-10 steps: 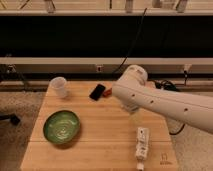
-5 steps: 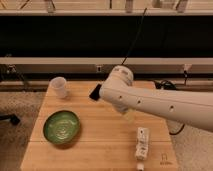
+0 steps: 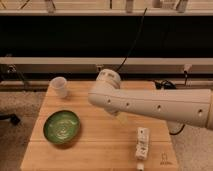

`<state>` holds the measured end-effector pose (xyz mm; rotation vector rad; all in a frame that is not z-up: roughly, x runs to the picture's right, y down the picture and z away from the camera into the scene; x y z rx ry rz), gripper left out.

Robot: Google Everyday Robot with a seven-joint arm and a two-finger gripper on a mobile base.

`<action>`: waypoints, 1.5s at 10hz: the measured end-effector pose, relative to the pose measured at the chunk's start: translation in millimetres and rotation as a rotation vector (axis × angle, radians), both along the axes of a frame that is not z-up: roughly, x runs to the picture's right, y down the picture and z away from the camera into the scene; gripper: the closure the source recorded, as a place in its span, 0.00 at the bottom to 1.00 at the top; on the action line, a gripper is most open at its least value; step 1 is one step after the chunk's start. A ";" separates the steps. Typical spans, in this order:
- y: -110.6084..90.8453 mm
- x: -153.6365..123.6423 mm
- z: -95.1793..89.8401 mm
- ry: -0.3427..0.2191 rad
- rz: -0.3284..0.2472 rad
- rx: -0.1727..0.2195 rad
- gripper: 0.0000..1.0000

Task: Pick up the ceramic bowl

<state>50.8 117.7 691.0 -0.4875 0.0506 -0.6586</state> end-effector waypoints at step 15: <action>63.6 -78.7 26.4 -0.133 -0.240 -0.049 0.20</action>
